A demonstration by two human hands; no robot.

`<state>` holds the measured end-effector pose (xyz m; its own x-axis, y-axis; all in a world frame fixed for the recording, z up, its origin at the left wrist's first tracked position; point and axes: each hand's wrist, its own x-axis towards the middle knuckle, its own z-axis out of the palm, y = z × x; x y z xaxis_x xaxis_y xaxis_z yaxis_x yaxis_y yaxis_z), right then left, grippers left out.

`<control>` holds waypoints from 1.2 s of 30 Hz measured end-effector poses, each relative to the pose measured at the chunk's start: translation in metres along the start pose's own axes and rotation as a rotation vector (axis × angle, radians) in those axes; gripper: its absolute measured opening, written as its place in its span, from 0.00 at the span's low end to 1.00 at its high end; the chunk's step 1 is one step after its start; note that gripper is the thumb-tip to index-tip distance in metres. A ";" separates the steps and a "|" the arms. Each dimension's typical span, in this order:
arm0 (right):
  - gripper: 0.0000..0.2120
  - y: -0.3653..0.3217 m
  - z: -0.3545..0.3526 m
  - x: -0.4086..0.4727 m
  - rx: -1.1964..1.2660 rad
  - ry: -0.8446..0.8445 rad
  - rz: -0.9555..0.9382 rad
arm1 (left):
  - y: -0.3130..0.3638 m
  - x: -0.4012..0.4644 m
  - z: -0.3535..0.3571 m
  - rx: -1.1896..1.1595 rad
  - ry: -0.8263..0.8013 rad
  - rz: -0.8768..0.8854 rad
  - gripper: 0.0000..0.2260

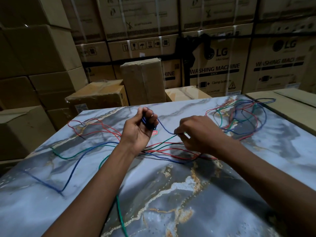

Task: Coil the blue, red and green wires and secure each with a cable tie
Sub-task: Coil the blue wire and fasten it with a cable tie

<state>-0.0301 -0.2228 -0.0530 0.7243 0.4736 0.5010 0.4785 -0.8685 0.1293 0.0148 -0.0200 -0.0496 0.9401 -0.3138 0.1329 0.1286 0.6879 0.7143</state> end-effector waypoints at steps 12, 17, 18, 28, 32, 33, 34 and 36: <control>0.06 -0.034 -0.004 0.005 -0.016 0.089 -0.190 | -0.019 0.004 0.003 0.218 -0.112 0.046 0.14; 0.03 -0.025 -0.007 0.005 0.042 0.349 -0.217 | -0.029 0.000 0.011 0.399 -0.097 0.075 0.15; 0.03 -0.023 -0.011 0.005 0.053 0.393 -0.205 | -0.030 -0.001 0.013 0.437 -0.123 0.084 0.16; 0.20 0.007 -0.021 0.001 0.173 0.486 -0.107 | -0.032 -0.010 0.014 1.068 -0.307 0.312 0.22; 0.16 0.013 -0.023 0.003 0.240 0.401 -0.109 | -0.026 -0.008 0.008 1.219 -0.313 0.367 0.24; 0.16 0.014 -0.024 0.003 0.256 0.381 -0.105 | -0.023 -0.007 0.007 1.250 -0.312 0.385 0.24; 0.15 0.016 -0.025 0.003 0.269 0.359 -0.102 | -0.021 -0.007 0.006 1.277 -0.311 0.400 0.24; 0.12 0.019 -0.026 0.003 0.282 0.316 -0.093 | -0.018 -0.006 0.003 1.301 -0.319 0.403 0.22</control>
<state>-0.0315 -0.2419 -0.0272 0.5050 0.4416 0.7416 0.6831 -0.7296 -0.0307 0.0055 -0.0325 -0.0617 0.7077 -0.4969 0.5022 -0.6766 -0.2719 0.6843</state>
